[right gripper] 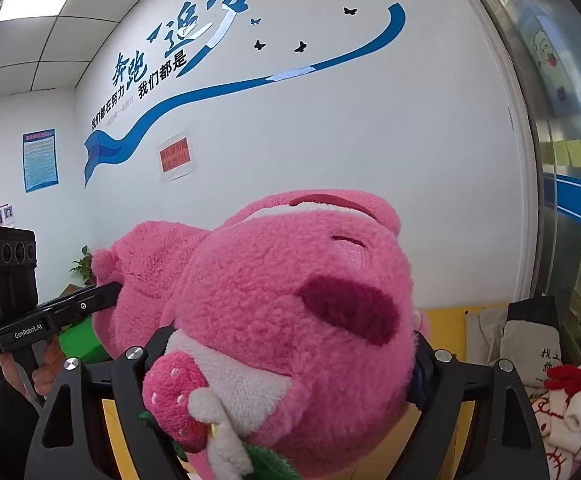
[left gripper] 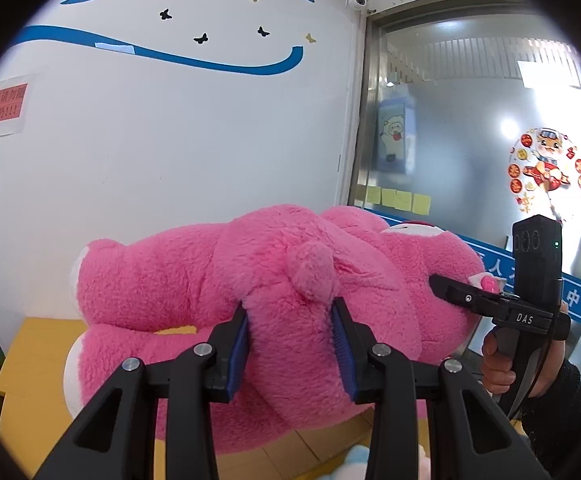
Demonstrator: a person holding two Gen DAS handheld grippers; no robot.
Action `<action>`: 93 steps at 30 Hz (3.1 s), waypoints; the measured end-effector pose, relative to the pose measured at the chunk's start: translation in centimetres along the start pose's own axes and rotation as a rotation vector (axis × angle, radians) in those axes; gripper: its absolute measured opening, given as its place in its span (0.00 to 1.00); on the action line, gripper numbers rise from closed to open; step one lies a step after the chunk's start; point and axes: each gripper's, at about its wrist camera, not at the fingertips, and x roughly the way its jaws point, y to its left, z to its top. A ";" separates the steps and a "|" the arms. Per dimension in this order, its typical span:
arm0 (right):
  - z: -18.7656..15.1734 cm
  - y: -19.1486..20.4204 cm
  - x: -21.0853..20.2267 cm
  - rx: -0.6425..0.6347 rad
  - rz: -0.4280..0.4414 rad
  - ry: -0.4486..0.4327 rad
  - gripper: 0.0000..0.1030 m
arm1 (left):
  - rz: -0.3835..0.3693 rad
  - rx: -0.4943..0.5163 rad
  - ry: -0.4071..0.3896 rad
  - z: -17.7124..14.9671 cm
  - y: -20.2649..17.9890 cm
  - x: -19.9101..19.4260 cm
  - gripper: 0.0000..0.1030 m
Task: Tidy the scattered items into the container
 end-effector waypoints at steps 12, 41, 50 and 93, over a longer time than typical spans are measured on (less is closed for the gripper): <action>-7.9 -14.4 13.7 0.172 -0.079 0.102 0.87 | -0.005 -0.075 0.194 -8.5 5.4 19.3 0.36; -27.9 -15.3 15.7 -0.064 -0.064 0.845 0.96 | 0.253 0.066 0.972 -29.7 10.7 20.8 0.48; -30.8 -14.5 10.3 0.085 -0.118 0.948 0.86 | 0.285 0.049 1.030 -31.7 8.6 15.6 0.46; -19.6 -1.8 -4.8 0.091 -0.180 0.393 1.00 | 0.224 -0.082 0.405 -18.3 -3.6 1.0 0.80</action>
